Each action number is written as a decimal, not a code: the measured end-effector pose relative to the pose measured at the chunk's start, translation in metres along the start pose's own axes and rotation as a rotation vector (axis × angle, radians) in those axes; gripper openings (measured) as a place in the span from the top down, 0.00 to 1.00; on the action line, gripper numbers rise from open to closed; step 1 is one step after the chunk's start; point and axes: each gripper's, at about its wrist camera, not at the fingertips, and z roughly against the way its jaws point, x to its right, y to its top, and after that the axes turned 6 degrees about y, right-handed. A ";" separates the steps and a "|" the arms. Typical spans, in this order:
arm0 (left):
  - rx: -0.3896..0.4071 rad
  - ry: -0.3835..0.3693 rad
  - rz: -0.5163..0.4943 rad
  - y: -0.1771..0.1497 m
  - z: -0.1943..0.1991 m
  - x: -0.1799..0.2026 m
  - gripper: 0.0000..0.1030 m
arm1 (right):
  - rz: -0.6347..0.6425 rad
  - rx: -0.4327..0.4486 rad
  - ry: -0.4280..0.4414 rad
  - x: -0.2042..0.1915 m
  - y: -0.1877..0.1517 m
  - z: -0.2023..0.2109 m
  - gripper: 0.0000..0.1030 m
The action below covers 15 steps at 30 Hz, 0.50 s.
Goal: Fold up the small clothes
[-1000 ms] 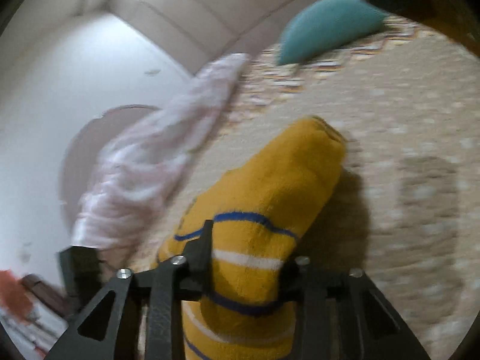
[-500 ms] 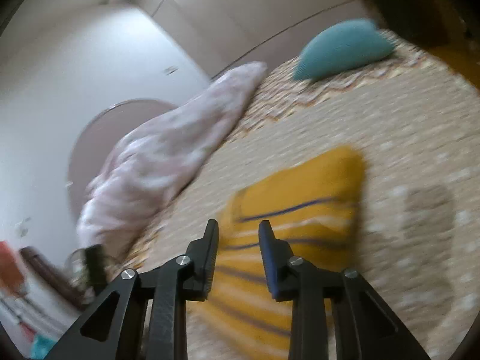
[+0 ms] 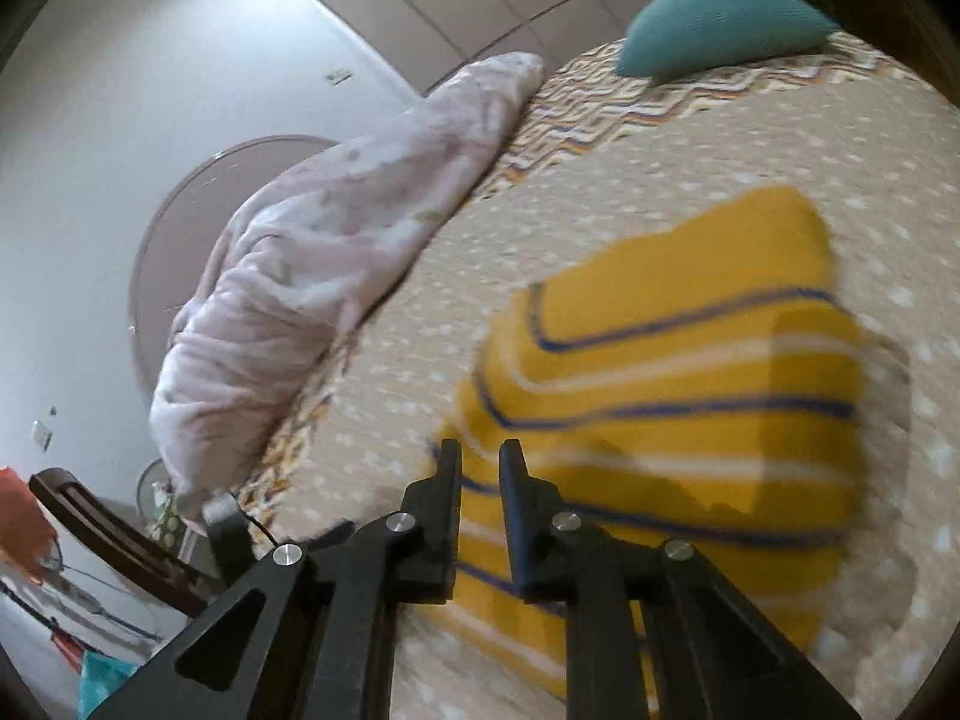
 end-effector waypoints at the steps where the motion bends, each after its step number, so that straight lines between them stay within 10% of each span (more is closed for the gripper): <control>1: 0.008 -0.018 0.016 0.000 0.000 -0.003 0.02 | -0.017 -0.005 0.002 0.001 0.002 -0.013 0.85; 6: 0.028 -0.065 0.056 0.000 0.002 -0.010 0.02 | -0.181 -0.135 0.098 0.021 -0.007 -0.091 0.85; 10: 0.032 -0.071 0.060 0.002 0.002 -0.008 0.02 | -0.031 -0.222 0.136 -0.015 -0.019 -0.098 0.85; 15: 0.034 -0.083 0.067 0.001 0.001 -0.011 0.02 | 0.010 -0.102 0.147 -0.026 -0.006 -0.063 0.85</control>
